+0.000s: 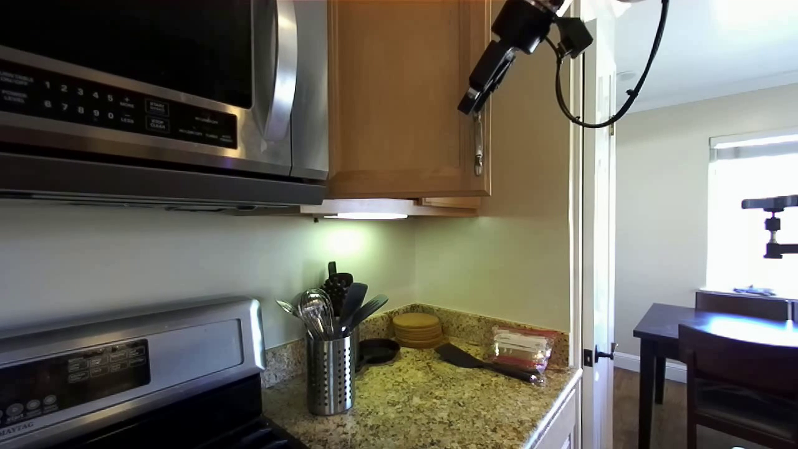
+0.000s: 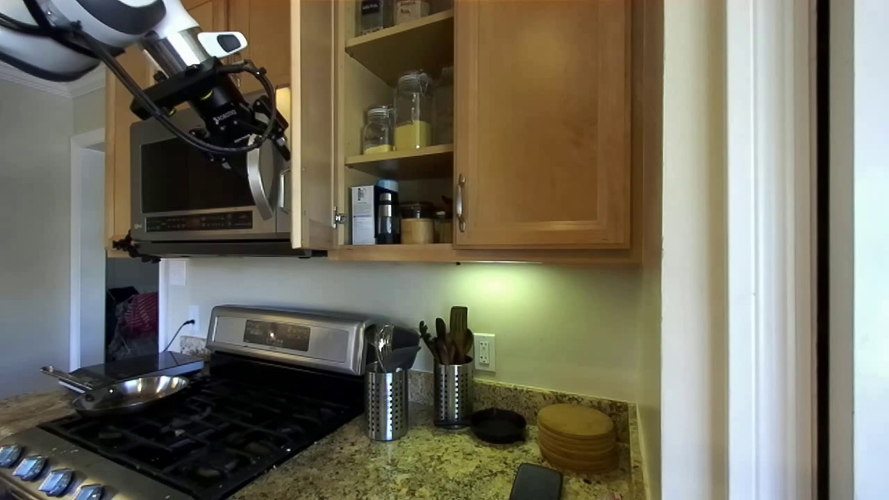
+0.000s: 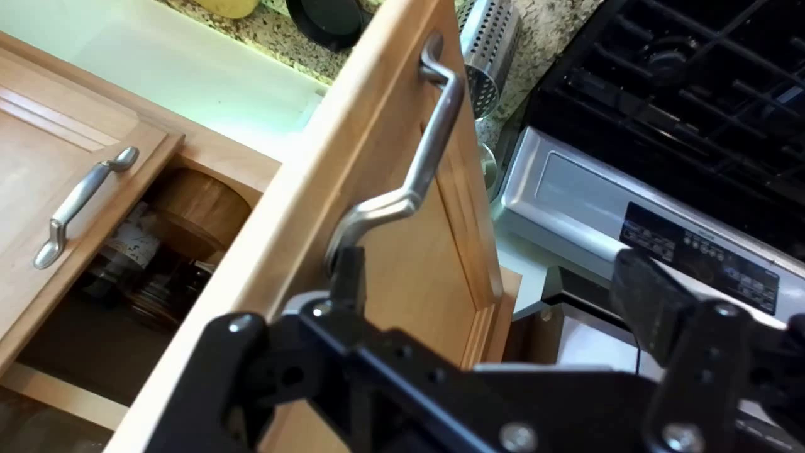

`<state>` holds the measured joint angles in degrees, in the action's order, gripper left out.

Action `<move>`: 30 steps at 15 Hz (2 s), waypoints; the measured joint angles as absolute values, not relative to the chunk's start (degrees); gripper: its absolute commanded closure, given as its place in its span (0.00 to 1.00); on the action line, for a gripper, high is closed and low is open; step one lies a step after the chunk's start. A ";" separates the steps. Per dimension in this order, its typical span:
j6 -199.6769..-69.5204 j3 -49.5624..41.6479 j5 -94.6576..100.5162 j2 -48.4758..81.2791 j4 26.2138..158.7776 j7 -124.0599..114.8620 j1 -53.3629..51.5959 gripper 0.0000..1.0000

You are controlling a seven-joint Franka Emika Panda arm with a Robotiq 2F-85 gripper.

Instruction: Close the left cabinet door

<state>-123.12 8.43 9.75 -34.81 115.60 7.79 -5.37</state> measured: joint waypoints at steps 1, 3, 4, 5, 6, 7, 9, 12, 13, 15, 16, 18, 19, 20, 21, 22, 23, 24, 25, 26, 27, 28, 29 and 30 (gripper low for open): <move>-124.76 8.55 10.38 -33.88 115.60 7.01 -5.02 0.00; -127.62 8.65 12.41 -31.99 115.57 5.41 -4.15 0.00; -128.80 8.69 13.67 -31.16 115.51 4.82 -3.50 0.00; -129.80 8.69 15.22 -30.36 115.47 4.15 -2.74 0.00; -130.55 8.69 16.63 -29.76 115.40 3.57 -1.99 0.00; -131.05 8.68 18.07 -29.22 115.38 3.06 -1.17 0.00; -131.96 8.67 20.54 -28.26 115.34 2.06 0.28 0.00; -132.11 8.63 23.07 -27.04 115.31 0.36 2.15 0.00; -132.11 8.62 23.24 -26.61 115.30 -0.13 2.43 0.00; -132.03 8.59 22.84 -25.76 115.30 -0.54 2.36 0.00; -131.96 8.59 22.30 -25.60 115.30 -0.54 2.19 0.00; -131.48 8.23 19.20 -25.85 115.29 -0.07 1.19 0.00; -130.70 7.91 17.17 -26.38 115.31 0.67 0.42 0.00; -129.19 7.57 15.15 -27.17 115.31 1.82 -0.43 0.00; -126.90 7.26 13.38 -28.27 115.34 2.92 -1.35 0.00; -124.44 7.02 11.97 -29.55 115.50 3.97 -2.17 0.00; -121.50 6.88 10.87 -30.97 115.73 4.71 -2.92 0.00; -118.53 6.85 10.16 -32.26 116.02 5.09 -3.49 0.00; -115.54 6.85 9.70 -33.59 116.56 5.36 -3.96 0.00; -113.01 6.85 9.37 -34.79 117.33 5.52 -4.32 0.00; -110.74 6.85 9.06 -35.88 118.23 5.56 -4.60 0.00; -108.82 6.85 8.92 -36.74 119.19 5.56 -4.73 0.00; -107.32 6.85 8.88 -37.39 120.22 5.56 -4.77 0.00; -106.21 6.85 8.88 -37.77 121.31 5.56 -4.77 0.00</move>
